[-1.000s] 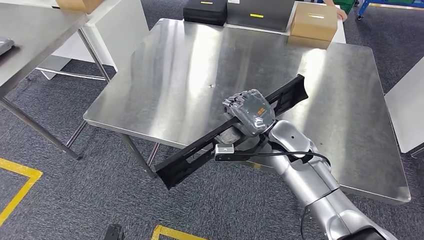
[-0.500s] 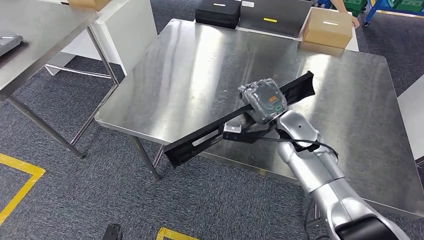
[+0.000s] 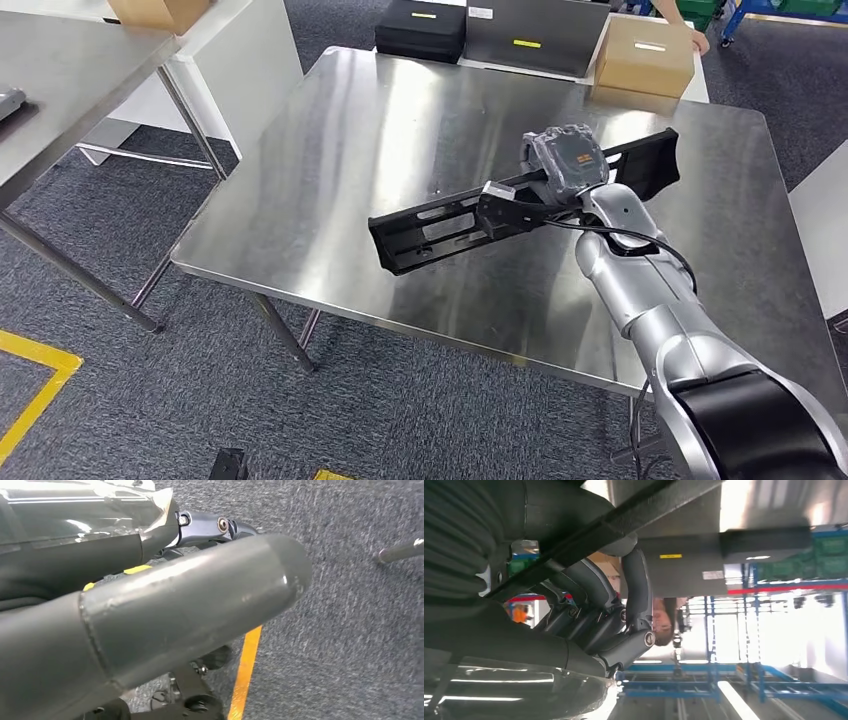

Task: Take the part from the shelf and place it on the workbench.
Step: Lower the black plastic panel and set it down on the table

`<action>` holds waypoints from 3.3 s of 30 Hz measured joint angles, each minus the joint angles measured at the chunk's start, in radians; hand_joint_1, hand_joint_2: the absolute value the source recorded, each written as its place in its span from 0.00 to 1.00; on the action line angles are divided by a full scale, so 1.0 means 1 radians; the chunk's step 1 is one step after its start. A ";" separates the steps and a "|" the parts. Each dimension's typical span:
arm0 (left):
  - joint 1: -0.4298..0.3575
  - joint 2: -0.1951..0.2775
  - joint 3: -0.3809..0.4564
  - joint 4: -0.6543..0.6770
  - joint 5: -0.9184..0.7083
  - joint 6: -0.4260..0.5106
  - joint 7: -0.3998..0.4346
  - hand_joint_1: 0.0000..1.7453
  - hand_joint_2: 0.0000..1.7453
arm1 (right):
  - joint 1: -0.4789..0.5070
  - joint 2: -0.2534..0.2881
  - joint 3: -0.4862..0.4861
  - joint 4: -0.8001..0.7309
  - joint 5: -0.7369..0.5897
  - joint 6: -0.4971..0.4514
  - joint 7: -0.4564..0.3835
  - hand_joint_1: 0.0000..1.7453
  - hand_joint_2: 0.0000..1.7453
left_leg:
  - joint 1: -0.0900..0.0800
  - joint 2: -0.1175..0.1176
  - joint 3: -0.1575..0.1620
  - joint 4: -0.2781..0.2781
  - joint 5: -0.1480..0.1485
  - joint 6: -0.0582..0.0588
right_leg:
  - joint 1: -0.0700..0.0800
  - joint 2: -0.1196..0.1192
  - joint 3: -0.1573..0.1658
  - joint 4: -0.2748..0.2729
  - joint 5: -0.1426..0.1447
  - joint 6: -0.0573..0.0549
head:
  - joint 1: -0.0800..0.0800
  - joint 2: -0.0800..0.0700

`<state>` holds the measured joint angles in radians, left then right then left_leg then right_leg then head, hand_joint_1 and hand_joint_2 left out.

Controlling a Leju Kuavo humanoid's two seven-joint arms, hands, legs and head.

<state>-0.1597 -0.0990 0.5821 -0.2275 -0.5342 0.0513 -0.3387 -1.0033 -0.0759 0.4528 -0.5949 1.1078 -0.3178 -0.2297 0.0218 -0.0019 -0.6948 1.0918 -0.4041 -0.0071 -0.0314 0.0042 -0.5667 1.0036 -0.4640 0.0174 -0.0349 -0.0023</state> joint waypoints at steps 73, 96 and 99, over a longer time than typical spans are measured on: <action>0.045 -0.011 0.051 0.000 0.003 0.140 -0.078 0.00 0.00 | -0.126 -0.087 -0.169 0.236 0.032 0.427 0.299 0.00 0.00 | -0.038 -0.008 0.132 -0.099 -0.069 0.055 | 0.021 0.005 -0.073 -0.015 0.081 0.005 | 0.003 0.000; 0.078 -0.014 0.125 0.007 0.053 0.130 -0.120 0.00 0.00 | 0.069 -0.383 -0.195 -0.007 -0.004 -0.007 0.337 0.00 1.00 | -0.038 -0.023 0.138 -0.099 -0.073 0.060 | 0.023 -0.006 -0.064 -0.019 0.076 0.011 | 0.003 0.000; 0.083 -0.015 0.139 0.009 0.054 0.130 -0.121 0.00 0.00 | 0.262 -0.457 -0.270 -0.147 -0.013 -0.091 0.347 0.00 1.00 | -0.037 -0.025 0.139 -0.099 -0.075 0.063 | 0.022 -0.008 -0.058 -0.019 0.073 0.015 | 0.002 0.000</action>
<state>-0.0770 -0.1137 0.7214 -0.2186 -0.4804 0.1814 -0.4593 -0.7411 -0.5327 0.1829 -0.7424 1.0944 -0.4090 0.1172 -0.0156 -0.0270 -0.5557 0.9923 -0.4794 0.0563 -0.0090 -0.0042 -0.6252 0.9845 -0.3908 0.0322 -0.0326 -0.0023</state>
